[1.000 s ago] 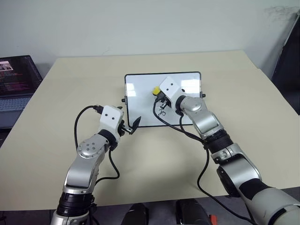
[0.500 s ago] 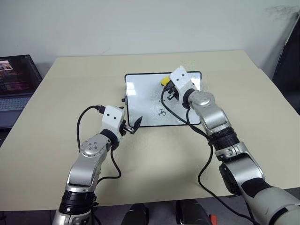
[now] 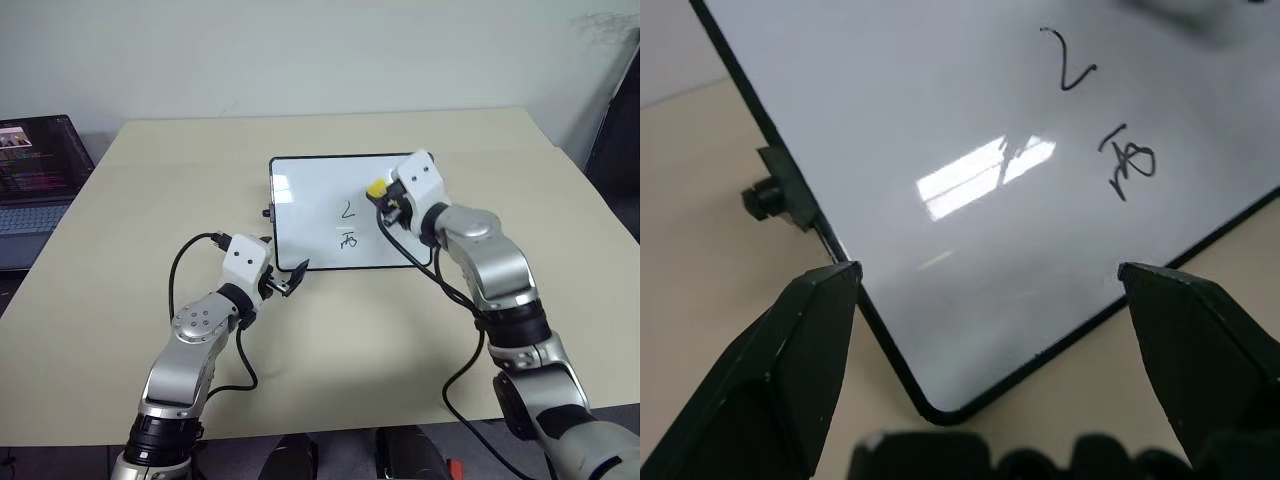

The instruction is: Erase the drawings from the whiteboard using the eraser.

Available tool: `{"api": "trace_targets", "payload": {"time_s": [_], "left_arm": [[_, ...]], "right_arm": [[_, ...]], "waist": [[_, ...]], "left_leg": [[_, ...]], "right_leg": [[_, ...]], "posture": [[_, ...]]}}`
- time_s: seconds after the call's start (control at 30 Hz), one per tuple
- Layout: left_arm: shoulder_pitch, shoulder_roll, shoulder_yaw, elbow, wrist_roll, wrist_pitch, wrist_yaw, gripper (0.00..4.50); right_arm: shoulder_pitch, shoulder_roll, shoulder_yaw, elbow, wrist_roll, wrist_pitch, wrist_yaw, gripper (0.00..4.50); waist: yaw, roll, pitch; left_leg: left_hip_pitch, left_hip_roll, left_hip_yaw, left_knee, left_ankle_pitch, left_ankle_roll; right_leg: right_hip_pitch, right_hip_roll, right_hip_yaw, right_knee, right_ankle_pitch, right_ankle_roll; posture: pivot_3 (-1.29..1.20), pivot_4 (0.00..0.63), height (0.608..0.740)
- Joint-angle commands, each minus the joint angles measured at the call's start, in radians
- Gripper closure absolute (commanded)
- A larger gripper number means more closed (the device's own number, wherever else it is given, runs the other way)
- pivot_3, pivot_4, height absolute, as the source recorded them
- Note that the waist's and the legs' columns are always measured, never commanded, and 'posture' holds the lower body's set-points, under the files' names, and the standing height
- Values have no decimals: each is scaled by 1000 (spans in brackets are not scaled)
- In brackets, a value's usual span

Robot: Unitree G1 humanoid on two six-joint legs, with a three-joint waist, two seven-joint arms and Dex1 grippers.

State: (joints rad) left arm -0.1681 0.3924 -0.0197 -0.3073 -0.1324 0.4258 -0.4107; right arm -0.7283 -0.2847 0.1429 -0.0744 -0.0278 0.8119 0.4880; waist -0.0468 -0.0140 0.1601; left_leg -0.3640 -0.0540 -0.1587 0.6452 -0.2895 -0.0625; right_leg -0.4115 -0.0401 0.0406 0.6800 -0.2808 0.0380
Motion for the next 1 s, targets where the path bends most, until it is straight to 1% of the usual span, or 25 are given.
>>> {"api": "trace_targets", "payload": {"time_s": [0.03, 0.17, 0.27, 0.37, 0.6, 0.77, 0.87, 0.93, 1.0], "left_arm": [[3, 11, 7, -56, 3, -14, -4, 0], [10, 14, 6, -59, 2, -16, -11, 0], [5, 15, 6, -49, 3, -20, -16, 0], [-2, 15, 6, -37, 4, -24, -21, 0], [-3, 21, 7, -24, 5, -34, -29, 0], [-9, 20, 9, -12, 6, -43, -28, 0], [-12, 15, 7, -7, 6, -49, -28, 0], [-14, 12, 5, -5, 7, -50, -28, 0], [-17, 9, 1, -8, 10, -51, -26, 0]], "right_arm": [[44, -22, -5, -161, 23, 87, 1, 3464], [120, -32, -24, -284, 34, 194, -27, 3464], [137, -26, -29, -320, 38, 234, -47, 3464], [141, -21, -29, -331, 43, 251, -64, 3464], [120, -39, -18, -303, 54, 212, -82, 3464], [47, -13, -3, -209, 45, 99, -105, 3464], [-8, 7, 28, -98, 20, -52, -118, 3464], [-27, 16, 38, -45, 10, -114, -125, 3464], [-64, 41, 58, 54, -6, -206, -133, 3464]], "waist": [[0, 0, 0], [3, 0, 0], [5, 0, 0], [6, 0, 0], [11, 0, 0], [10, 0, 0], [11, 0, 0], [12, 0, 0], [12, 0, 0]], "left_leg": [[0, 0, 0, 0, 0, 0], [0, 0, 0, 0, 0, 0], [0, 0, 0, 0, 0, 0], [0, 0, 0, 0, 0, 0], [0, 0, 0, 0, 0, 0], [1, 0, 1, 0, 0, 0], [1, 0, 1, 0, 0, 0], [1, 0, 1, 0, 0, 0], [1, 0, 1, 0, 0, 0]], "right_leg": [[0, 0, 0, 0, 0, 0], [1, 0, 0, 0, 0, 0], [1, 0, 0, 0, 0, 0], [1, 0, -1, 0, 0, 0], [1, 0, -1, 0, 0, 0], [1, 0, -1, 0, 0, 0], [1, 0, -1, 0, 0, 0], [1, 0, -1, 0, 0, 0], [1, 0, -1, 0, 0, 0]], "posture": [[0, 150, 740], [0, 150, 740], [0, 150, 740], [0, 150, 740], [0, 150, 740], [0, 150, 740], [0, 150, 740], [0, 150, 740], [0, 150, 740]]}}
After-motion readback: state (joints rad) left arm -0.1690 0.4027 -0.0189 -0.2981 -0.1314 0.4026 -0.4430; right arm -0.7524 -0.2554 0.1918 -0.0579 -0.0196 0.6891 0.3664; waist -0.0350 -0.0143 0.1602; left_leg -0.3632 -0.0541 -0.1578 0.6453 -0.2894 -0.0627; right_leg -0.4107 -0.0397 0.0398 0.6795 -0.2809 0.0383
